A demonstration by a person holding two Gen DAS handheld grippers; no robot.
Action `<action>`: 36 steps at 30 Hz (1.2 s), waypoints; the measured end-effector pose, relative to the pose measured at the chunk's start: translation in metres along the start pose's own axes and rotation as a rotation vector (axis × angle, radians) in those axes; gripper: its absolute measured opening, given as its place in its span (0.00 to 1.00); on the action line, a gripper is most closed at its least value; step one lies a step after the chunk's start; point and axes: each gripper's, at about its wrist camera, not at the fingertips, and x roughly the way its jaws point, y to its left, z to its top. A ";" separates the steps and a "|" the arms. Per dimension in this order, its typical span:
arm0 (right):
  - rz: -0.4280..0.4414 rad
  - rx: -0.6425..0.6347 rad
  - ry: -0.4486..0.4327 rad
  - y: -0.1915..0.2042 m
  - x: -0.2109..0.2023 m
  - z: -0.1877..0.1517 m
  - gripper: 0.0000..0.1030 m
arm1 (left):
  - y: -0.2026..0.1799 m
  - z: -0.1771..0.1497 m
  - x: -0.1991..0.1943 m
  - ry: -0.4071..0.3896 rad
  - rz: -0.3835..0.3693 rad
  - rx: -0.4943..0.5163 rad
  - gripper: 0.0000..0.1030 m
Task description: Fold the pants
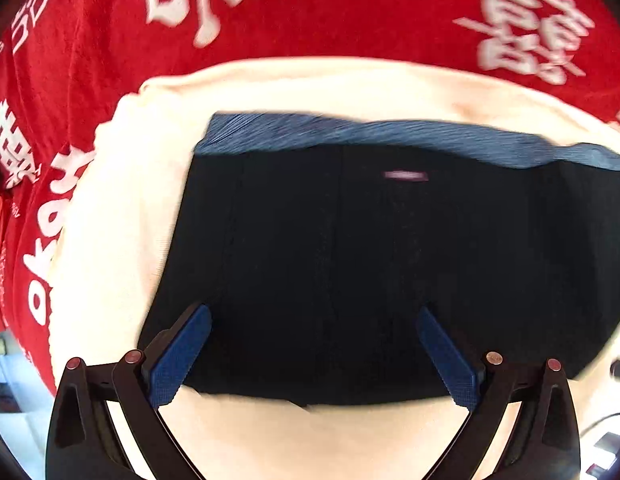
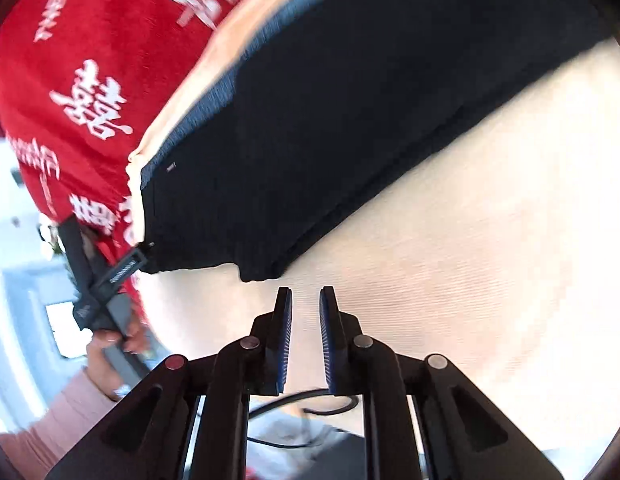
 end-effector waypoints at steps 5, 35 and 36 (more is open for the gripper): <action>-0.153 -0.144 -0.152 0.003 -0.049 0.048 0.15 | -0.073 0.008 -0.019 -0.032 -0.171 0.032 1.00; -0.221 -0.285 -0.082 0.043 0.040 0.174 0.23 | -0.015 0.102 0.055 -0.039 0.063 -0.219 1.00; -0.229 -0.289 -0.103 0.041 0.040 0.179 0.14 | -0.016 0.104 0.055 -0.039 0.066 -0.205 1.00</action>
